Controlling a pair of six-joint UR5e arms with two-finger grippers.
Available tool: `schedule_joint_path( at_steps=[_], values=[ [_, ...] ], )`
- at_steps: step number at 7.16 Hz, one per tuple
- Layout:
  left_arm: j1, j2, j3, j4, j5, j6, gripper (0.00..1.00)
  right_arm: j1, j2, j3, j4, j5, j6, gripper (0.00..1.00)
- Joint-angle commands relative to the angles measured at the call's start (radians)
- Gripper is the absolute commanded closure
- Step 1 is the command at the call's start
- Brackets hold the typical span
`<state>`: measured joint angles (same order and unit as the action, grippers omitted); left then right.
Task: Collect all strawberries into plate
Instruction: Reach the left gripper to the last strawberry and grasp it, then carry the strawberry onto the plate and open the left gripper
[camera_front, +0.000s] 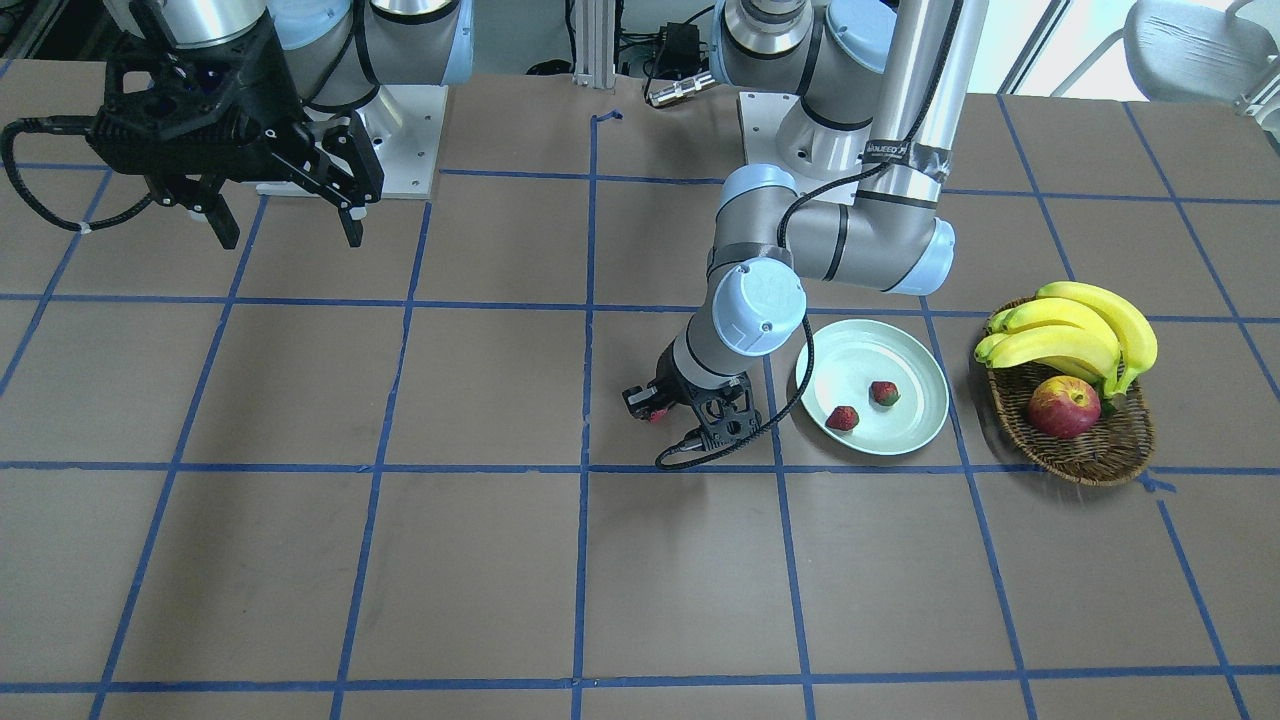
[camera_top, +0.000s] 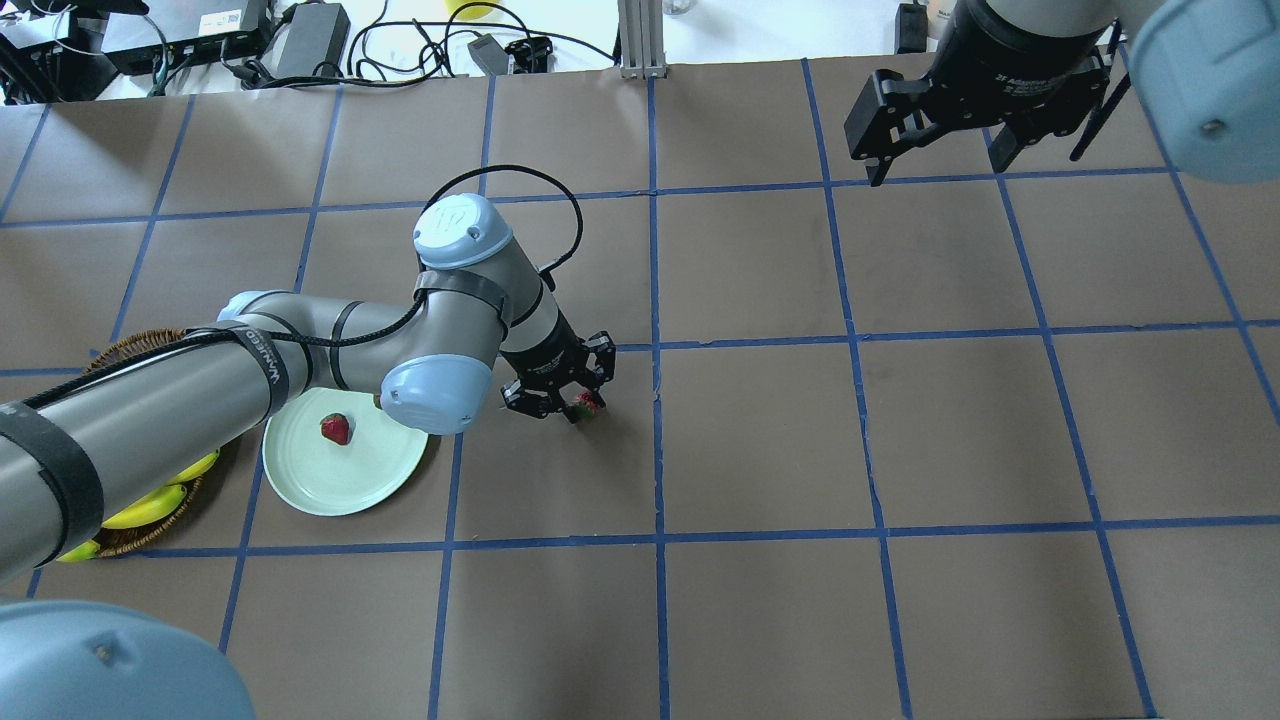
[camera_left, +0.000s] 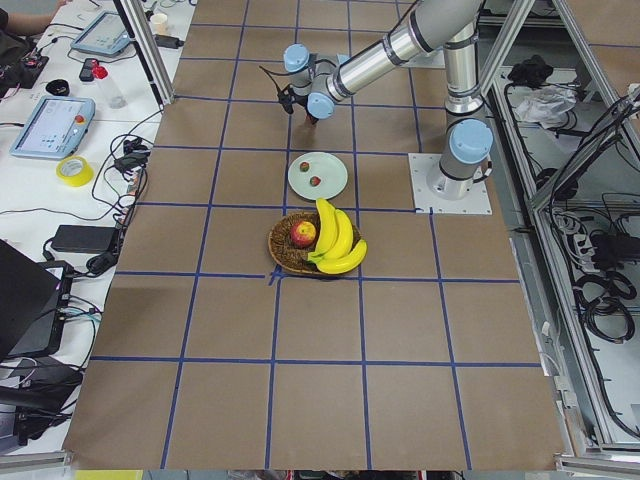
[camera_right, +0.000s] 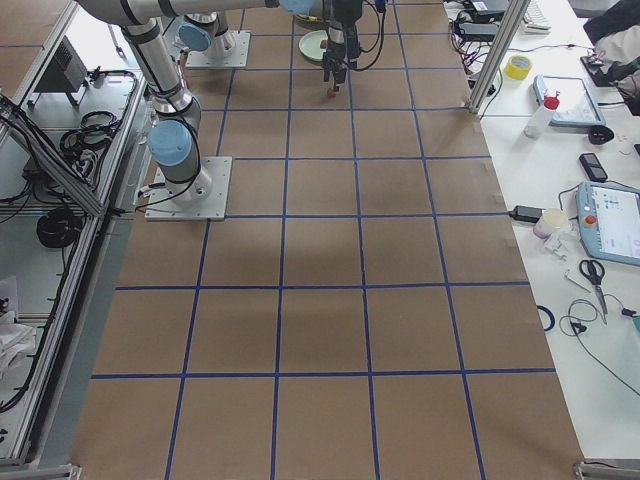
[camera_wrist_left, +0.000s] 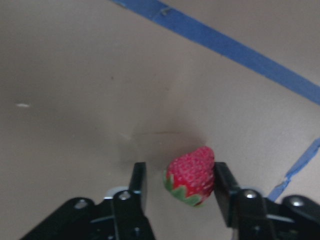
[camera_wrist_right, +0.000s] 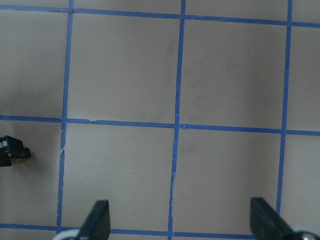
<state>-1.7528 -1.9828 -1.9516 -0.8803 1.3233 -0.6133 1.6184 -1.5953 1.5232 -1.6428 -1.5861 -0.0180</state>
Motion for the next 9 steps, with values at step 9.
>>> schedule_joint_path(
  at_steps=[9],
  values=[
    [0.271, 0.104, 0.139, -0.424, 0.341, 0.53, 1.0, 0.0, 0.0, 0.0, 0.001, 0.0, 0.0, 0.0]
  ],
)
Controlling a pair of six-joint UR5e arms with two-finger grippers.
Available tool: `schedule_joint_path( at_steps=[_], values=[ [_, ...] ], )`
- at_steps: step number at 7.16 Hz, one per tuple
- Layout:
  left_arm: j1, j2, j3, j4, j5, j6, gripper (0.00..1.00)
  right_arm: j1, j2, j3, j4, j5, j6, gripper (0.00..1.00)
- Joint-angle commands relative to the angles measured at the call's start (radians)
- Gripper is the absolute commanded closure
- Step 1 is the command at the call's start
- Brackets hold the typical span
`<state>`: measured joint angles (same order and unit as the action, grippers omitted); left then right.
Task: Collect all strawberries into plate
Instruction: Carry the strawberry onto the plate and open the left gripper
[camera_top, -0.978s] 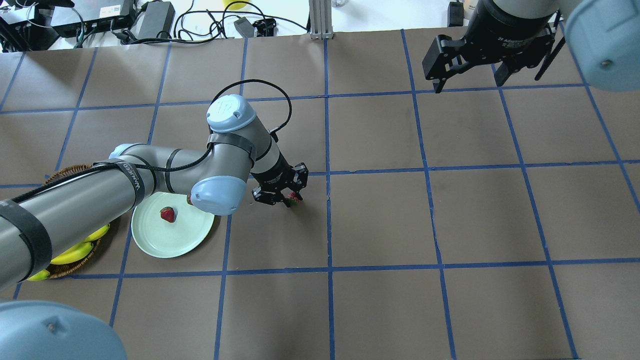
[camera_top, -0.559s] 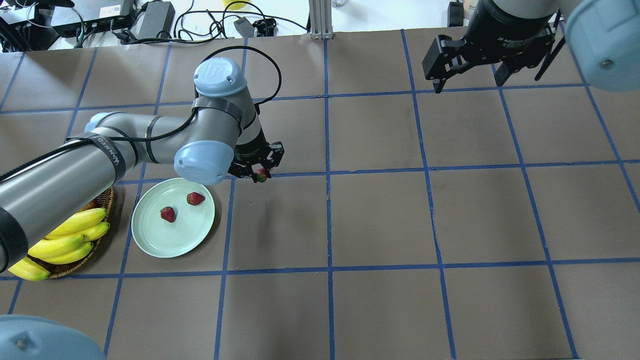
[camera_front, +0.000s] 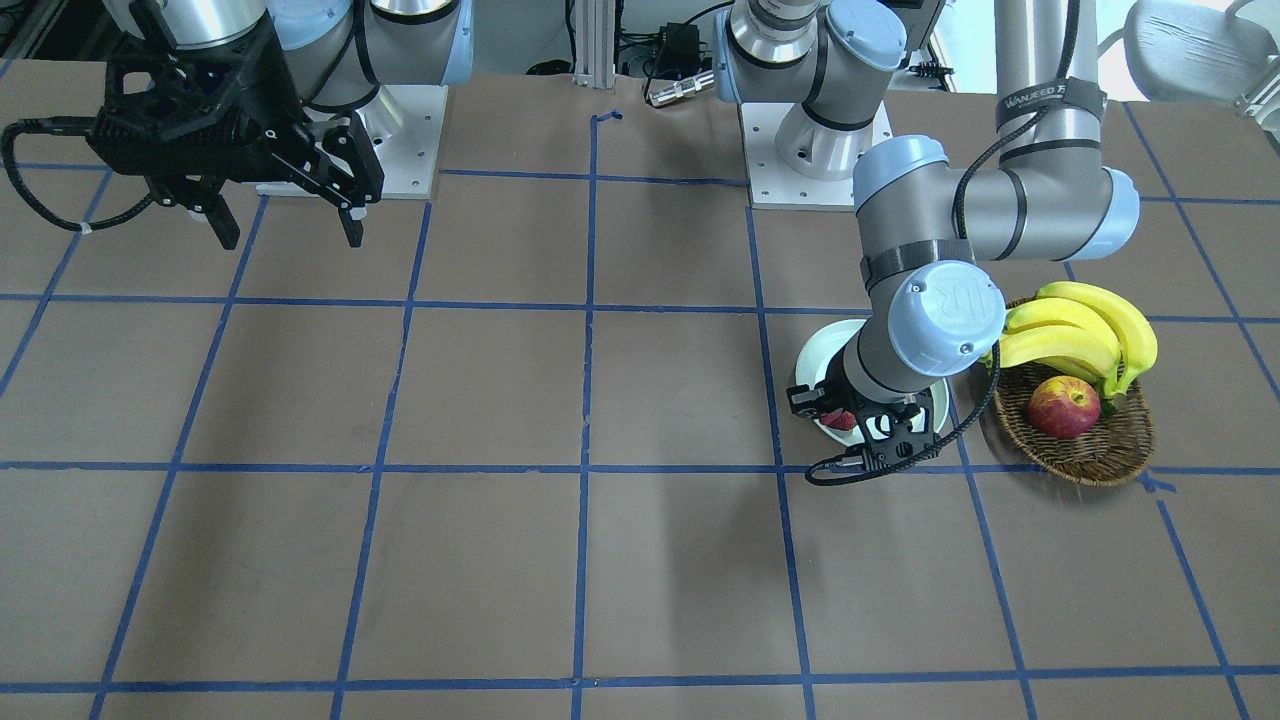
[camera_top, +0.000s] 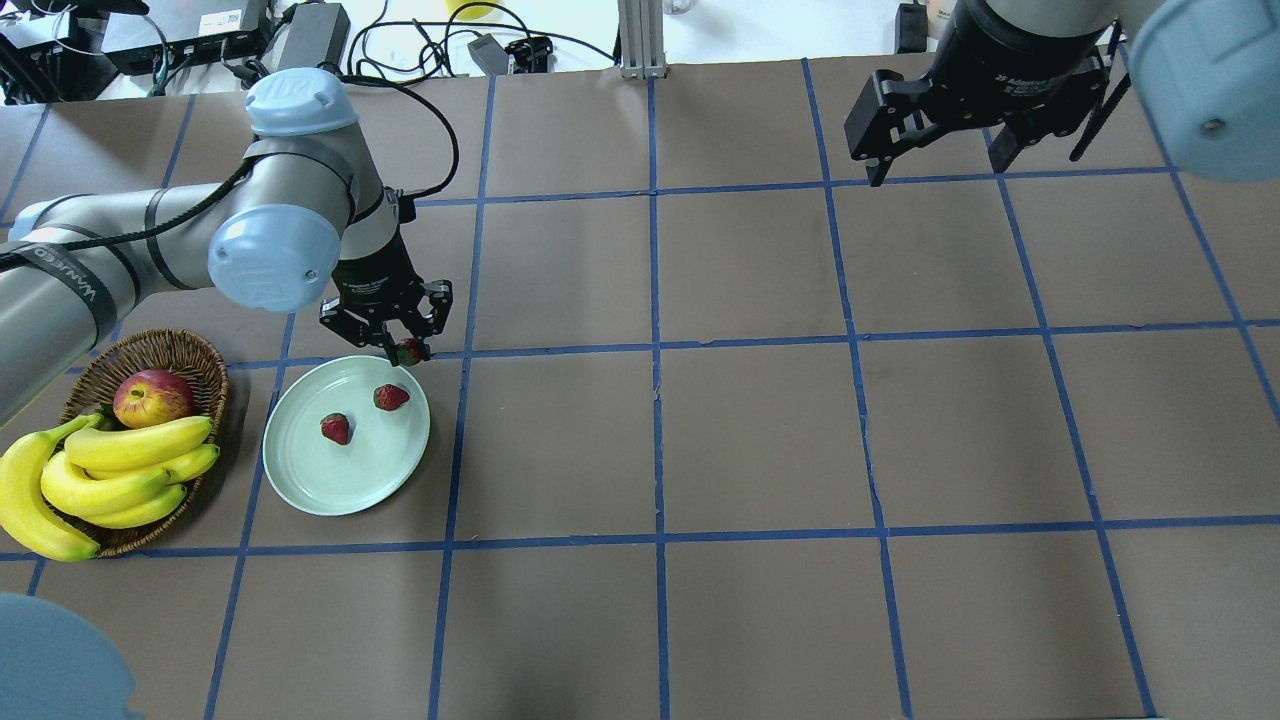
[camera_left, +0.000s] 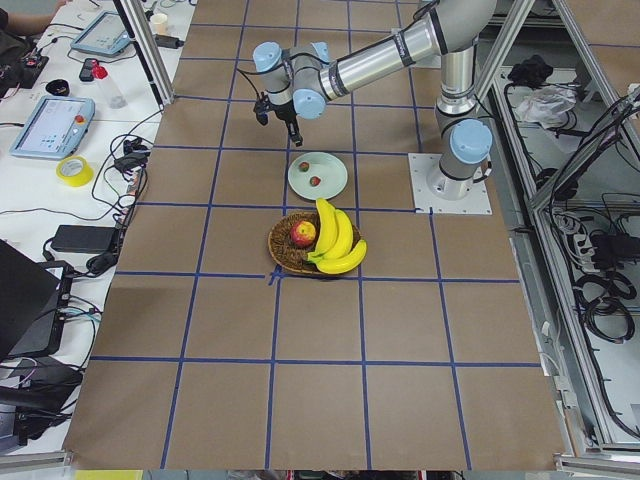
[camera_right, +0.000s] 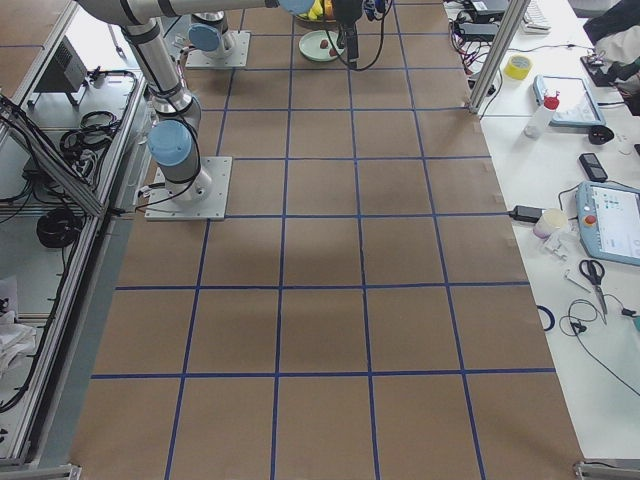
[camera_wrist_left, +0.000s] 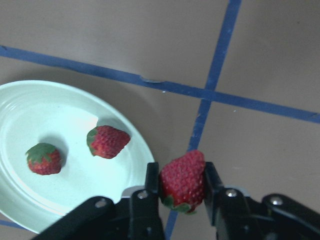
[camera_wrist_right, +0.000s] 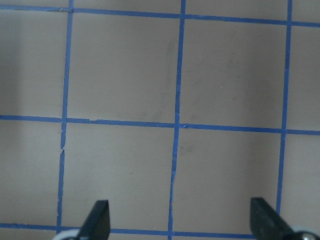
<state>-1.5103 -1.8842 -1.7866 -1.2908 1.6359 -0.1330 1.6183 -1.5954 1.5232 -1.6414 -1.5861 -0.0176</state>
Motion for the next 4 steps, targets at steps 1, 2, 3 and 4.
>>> schedule_joint_path(
  at_steps=[1, 2, 3, 4],
  values=[
    [0.082, 0.02, -0.071, -0.012, 0.028, 0.085, 1.0, 0.0, 0.0, 0.0, 0.0, 0.0, -0.001, 0.0],
    [0.128, 0.023, -0.089, -0.012, 0.027, 0.139, 1.0, 0.0, 0.0, 0.0, 0.0, 0.0, 0.001, 0.0],
    [0.13, 0.02, -0.091, -0.012, 0.03, 0.144, 1.0, 0.0, 0.0, 0.0, 0.0, 0.0, -0.001, 0.0],
    [0.13, 0.02, -0.094, -0.012, 0.033, 0.144, 0.3, 0.0, 0.0, 0.0, 0.0, 0.0, -0.001, 0.0]
  ],
)
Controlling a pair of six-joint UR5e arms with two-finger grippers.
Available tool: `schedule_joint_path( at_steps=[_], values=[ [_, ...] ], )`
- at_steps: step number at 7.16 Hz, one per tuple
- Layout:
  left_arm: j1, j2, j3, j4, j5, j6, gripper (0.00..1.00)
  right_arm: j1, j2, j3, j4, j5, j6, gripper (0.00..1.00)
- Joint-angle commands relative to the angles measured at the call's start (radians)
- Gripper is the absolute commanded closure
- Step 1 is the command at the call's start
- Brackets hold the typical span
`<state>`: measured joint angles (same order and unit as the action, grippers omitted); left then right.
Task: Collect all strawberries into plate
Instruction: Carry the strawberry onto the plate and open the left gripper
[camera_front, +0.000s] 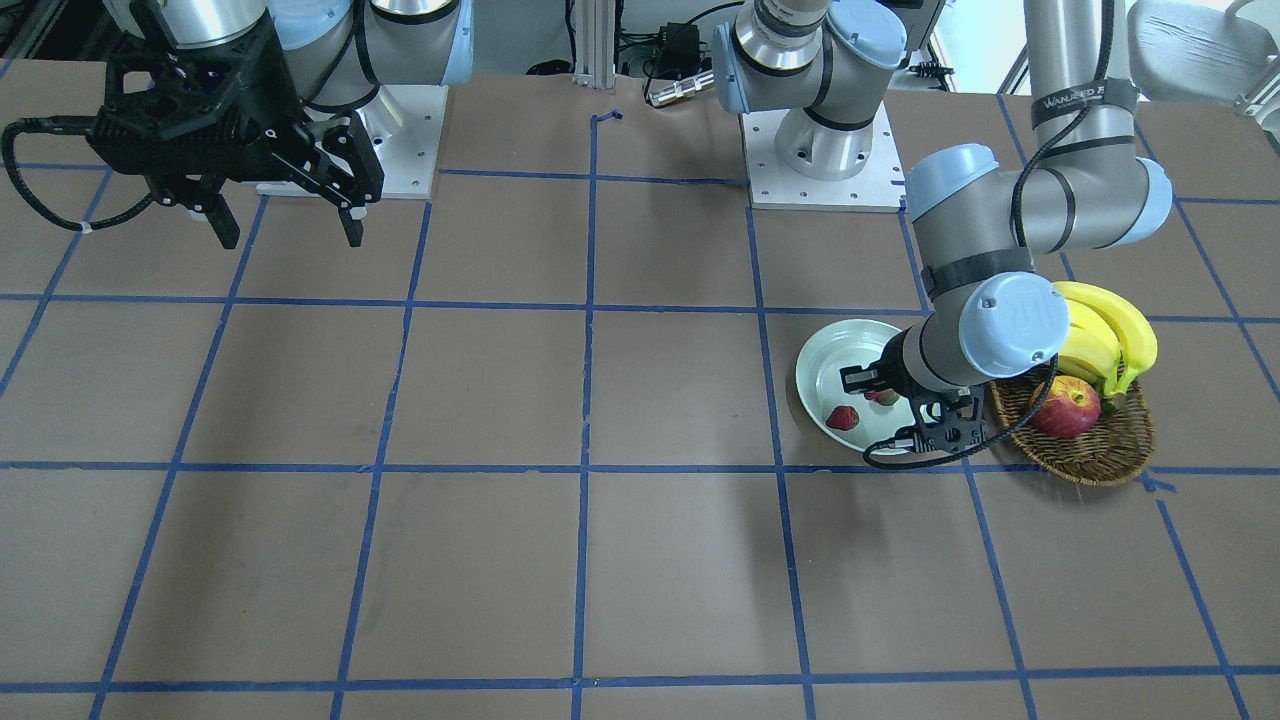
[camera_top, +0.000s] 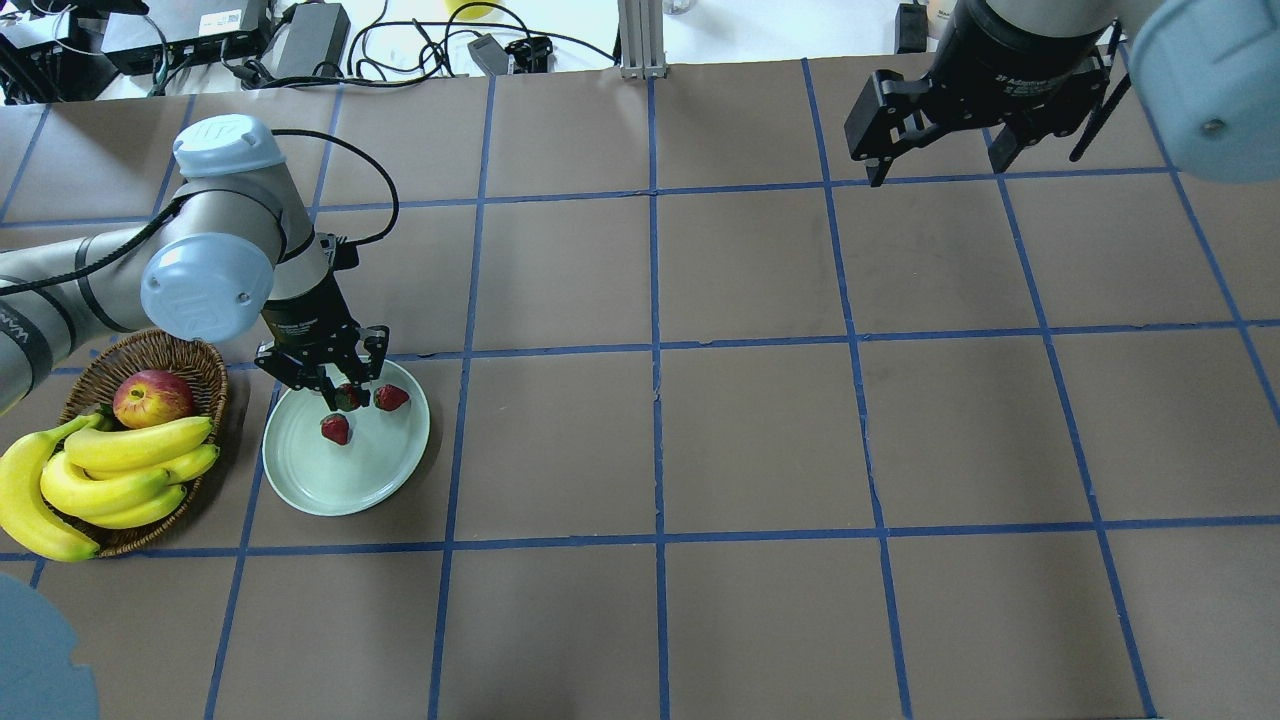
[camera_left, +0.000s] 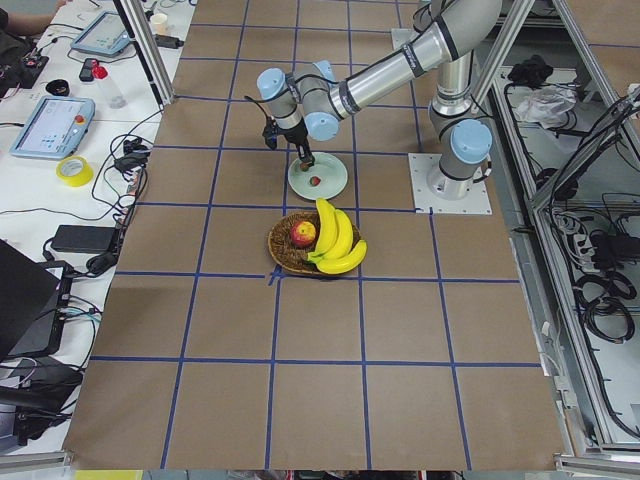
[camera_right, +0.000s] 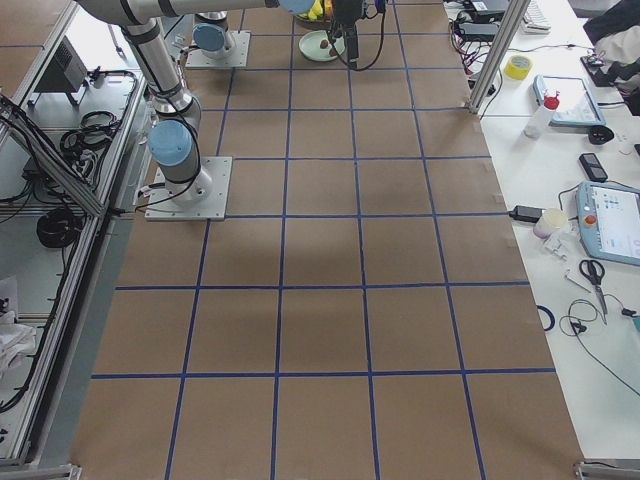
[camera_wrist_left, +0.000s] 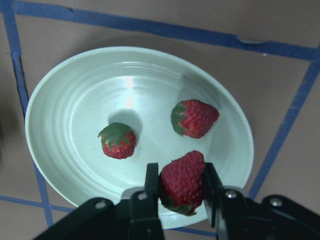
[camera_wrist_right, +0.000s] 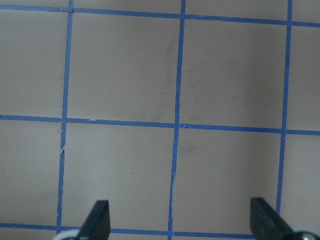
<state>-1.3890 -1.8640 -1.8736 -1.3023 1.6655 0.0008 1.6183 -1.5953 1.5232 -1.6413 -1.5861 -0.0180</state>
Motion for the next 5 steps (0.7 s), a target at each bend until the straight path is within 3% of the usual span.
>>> schedule_joint_path(
  at_steps=[1, 3, 5],
  values=[
    [0.008, 0.003, -0.013, 0.0, 0.002, 0.008, 0.0, 0.0, 0.0, 0.0, 0.0, 0.0, 0.0, 0.0],
    [0.002, 0.028, 0.025, 0.011, -0.015, 0.021, 0.0, 0.0, 0.0, 0.0, 0.0, 0.0, 0.0, 0.0],
    [-0.021, 0.101, 0.149, -0.07, -0.015, 0.06, 0.0, 0.003, 0.0, 0.0, -0.002, 0.0, 0.0, 0.0]
  ],
)
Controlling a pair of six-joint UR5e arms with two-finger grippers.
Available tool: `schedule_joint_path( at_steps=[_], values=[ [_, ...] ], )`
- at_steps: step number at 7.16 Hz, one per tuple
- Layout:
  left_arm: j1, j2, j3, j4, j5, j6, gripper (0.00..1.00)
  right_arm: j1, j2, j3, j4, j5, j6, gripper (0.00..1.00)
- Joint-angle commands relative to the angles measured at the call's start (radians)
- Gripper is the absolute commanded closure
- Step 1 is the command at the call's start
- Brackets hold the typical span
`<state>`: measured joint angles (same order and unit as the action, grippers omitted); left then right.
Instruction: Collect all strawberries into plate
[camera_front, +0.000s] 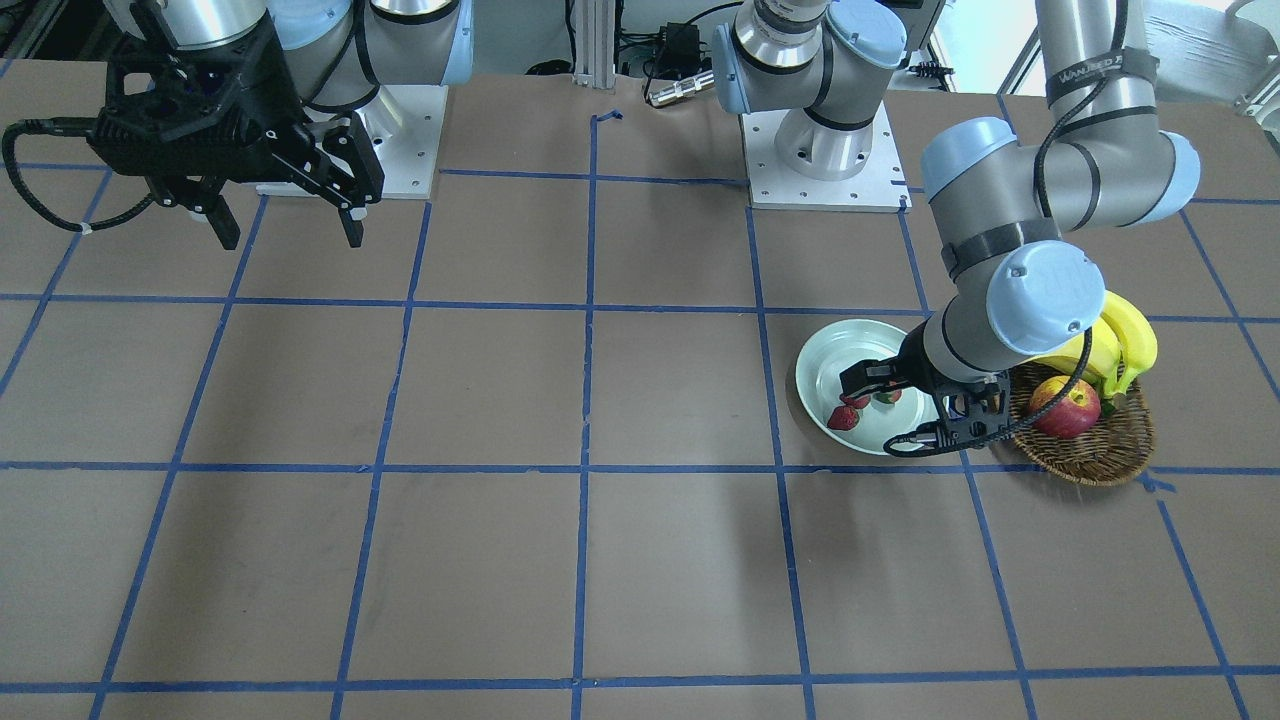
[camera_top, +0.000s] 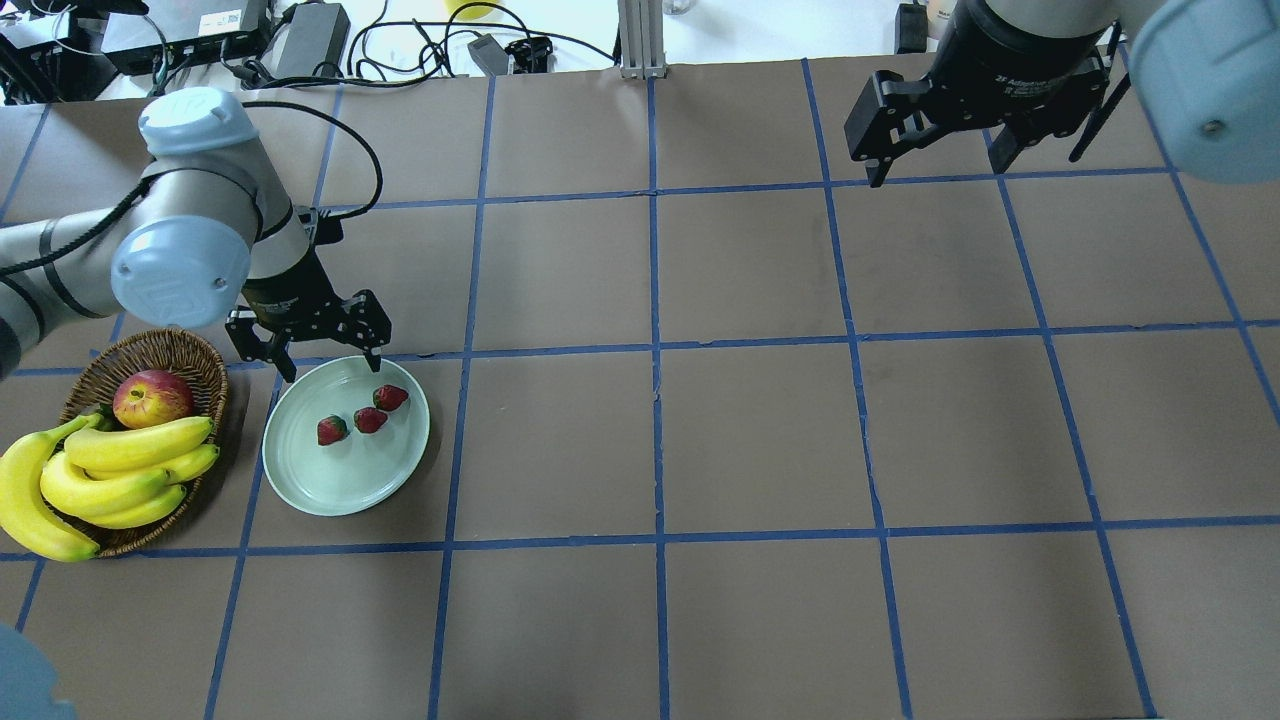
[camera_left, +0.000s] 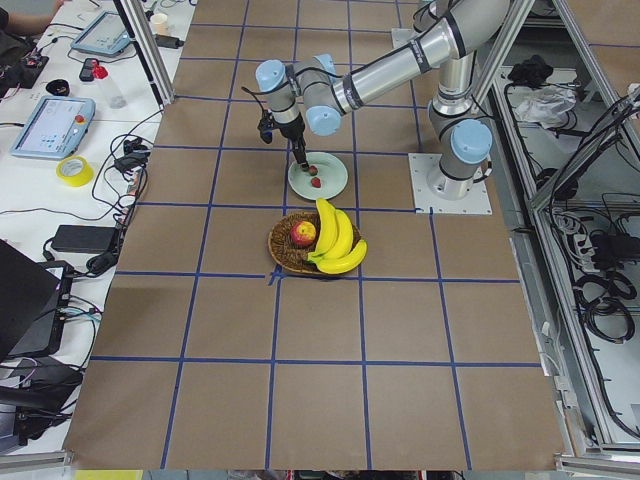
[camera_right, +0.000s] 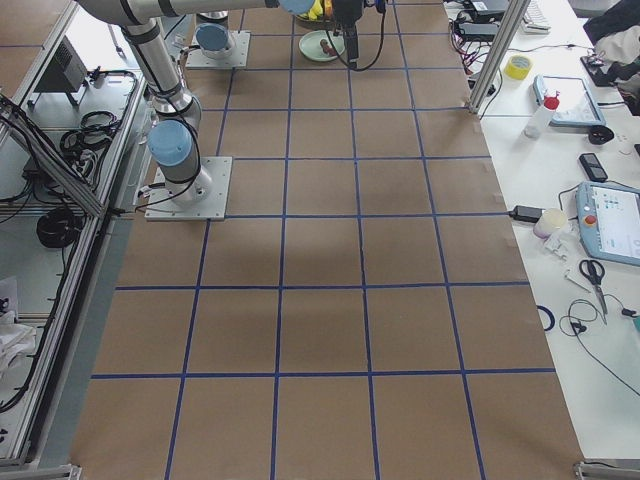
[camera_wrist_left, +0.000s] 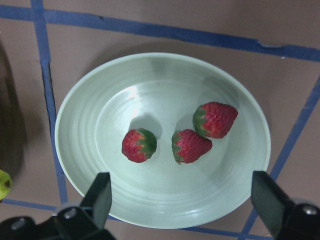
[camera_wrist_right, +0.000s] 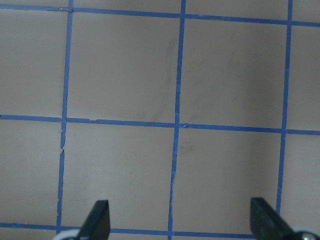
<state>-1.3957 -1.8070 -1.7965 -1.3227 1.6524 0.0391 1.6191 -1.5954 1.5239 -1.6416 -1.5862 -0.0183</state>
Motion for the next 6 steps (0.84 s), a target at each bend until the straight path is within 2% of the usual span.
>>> schedule_joint_path(
  at_steps=[1, 2, 3, 4, 5, 6],
  values=[
    [-0.019, 0.095, 0.159, -0.152, -0.005, 0.024, 0.0, 0.002, 0.0, 0.001, -0.001, 0.003, 0.001, 0.0],
    [-0.023, 0.15, 0.245, -0.29, -0.003, 0.024, 0.0, -0.001, 0.0, -0.001, -0.001, 0.002, 0.001, 0.0],
    [-0.054, 0.188, 0.305, -0.368, -0.005, 0.007, 0.0, -0.001, 0.002, 0.001, -0.001, 0.003, 0.001, 0.0],
    [-0.119, 0.216, 0.328, -0.375, 0.004, -0.001, 0.0, 0.002, 0.002, -0.001, -0.001, 0.005, 0.001, 0.0],
    [-0.161, 0.239, 0.327, -0.38, -0.037, -0.008, 0.0, 0.002, 0.0, -0.001, -0.001, 0.003, 0.001, 0.0],
    [-0.173, 0.25, 0.321, -0.379, -0.139, -0.042, 0.0, -0.001, 0.002, 0.001, -0.001, 0.003, 0.001, 0.0]
  ],
)
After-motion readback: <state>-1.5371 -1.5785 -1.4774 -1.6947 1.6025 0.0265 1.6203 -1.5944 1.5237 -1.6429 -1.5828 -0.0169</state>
